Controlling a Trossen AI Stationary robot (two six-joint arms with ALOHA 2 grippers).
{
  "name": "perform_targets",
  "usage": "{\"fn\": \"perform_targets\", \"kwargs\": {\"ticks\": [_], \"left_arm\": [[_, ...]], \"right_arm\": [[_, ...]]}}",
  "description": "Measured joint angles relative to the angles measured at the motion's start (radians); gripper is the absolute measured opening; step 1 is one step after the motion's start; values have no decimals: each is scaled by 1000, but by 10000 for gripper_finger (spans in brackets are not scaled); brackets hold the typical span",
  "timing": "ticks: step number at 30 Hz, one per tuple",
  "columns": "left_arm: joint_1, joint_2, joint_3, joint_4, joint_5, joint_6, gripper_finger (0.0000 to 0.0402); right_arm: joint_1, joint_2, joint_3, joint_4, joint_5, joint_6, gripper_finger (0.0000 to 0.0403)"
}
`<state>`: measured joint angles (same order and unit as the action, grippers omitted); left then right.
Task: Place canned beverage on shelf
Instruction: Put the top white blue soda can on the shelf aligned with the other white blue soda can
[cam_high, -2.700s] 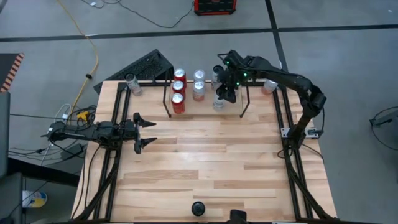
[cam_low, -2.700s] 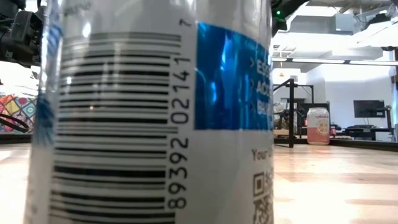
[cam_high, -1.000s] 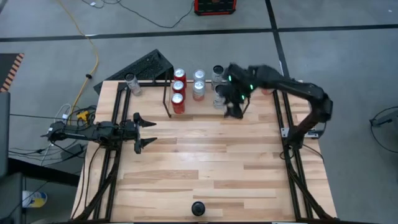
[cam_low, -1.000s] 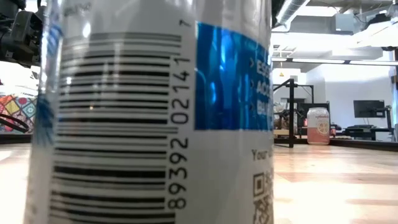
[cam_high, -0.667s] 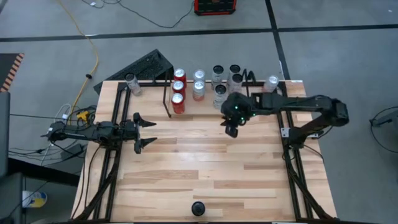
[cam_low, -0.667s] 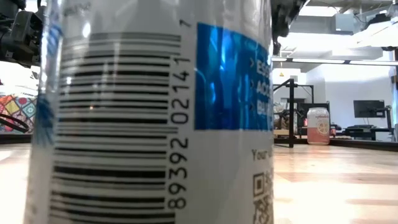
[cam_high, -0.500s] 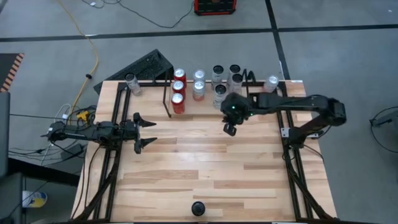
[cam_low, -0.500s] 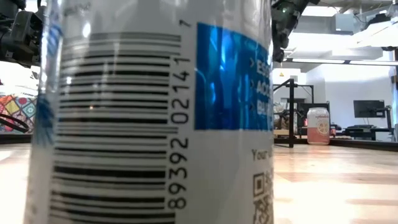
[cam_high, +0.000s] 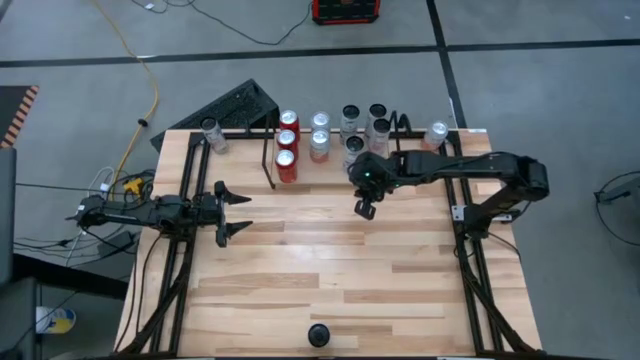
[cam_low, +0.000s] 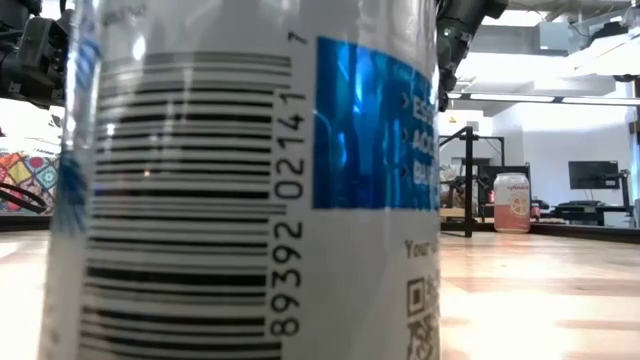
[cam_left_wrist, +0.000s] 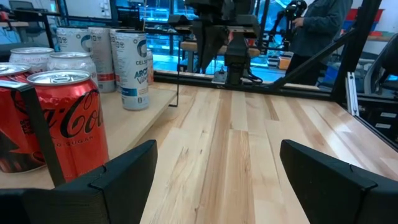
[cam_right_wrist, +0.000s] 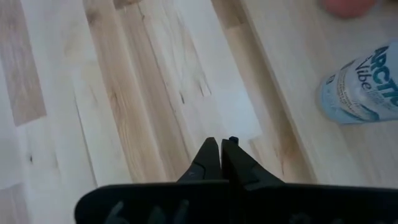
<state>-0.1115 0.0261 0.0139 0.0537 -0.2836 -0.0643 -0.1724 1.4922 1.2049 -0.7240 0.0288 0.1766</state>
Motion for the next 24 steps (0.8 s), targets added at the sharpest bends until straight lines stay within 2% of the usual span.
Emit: {"fn": "perform_targets", "kwargs": {"ticks": [16,24], "left_arm": [[0,0,0,0,0,0,327],[0,0,0,0,0,0,327]], "right_arm": [[0,-1,0,37,100,-57,0],[-41,-51,-169,311,100,-88,0]]}}
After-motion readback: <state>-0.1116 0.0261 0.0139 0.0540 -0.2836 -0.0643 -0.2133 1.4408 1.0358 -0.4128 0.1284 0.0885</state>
